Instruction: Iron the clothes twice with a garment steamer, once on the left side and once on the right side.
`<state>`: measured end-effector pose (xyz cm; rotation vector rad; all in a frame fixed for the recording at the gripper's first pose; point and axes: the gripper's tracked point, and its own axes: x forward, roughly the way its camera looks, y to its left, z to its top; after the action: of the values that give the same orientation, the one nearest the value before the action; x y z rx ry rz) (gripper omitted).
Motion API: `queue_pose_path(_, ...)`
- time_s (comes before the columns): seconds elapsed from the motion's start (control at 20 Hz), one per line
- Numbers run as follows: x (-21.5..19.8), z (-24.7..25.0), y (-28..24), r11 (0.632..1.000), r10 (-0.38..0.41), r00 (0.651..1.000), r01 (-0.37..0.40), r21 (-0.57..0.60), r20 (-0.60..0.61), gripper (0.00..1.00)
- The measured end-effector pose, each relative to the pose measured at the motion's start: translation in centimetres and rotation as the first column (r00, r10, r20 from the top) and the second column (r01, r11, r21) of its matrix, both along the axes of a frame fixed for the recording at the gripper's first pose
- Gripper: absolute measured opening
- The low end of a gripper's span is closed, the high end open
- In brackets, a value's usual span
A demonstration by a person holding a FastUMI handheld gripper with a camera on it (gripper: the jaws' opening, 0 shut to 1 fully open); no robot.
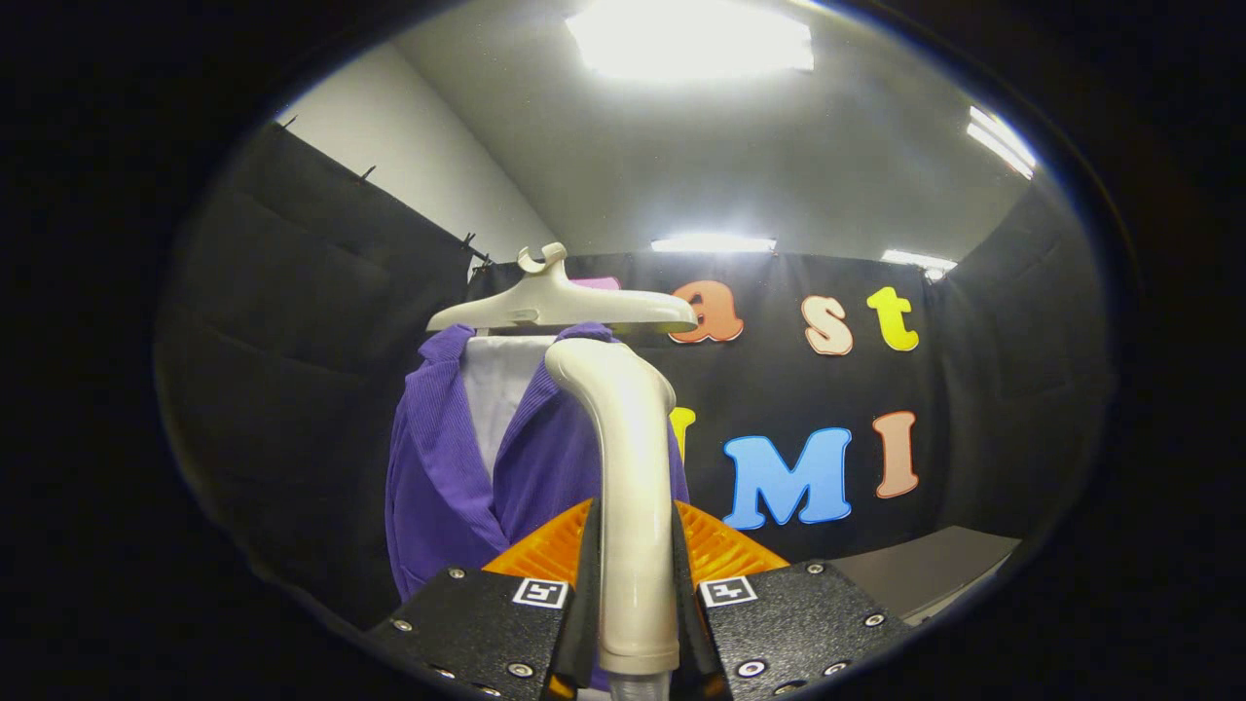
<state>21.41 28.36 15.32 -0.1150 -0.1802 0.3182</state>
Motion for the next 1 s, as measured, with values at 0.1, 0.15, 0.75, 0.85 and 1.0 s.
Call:
queue_pose_path(0.1, 0.1, -1.3, 0.8, 1.000, 0.003, 1.000, -0.003, -0.030, -0.012, 0.35)
queue_pose_path(0.15, 0.1, -2.0, 0.9, 0.999, -0.002, 1.000, 0.001, -0.046, -0.019, 0.35)
queue_pose_path(0.75, -2.5, -10.4, 1.0, 0.997, -0.019, 0.993, 0.009, -0.080, -0.115, 0.35)
queue_pose_path(0.85, -2.9, -12.0, 1.0, 0.996, -0.025, 0.990, 0.012, -0.093, -0.141, 0.35)
queue_pose_path(1.0, -3.5, -14.0, 0.5, 0.995, -0.034, 0.985, 0.017, -0.101, -0.170, 0.35)
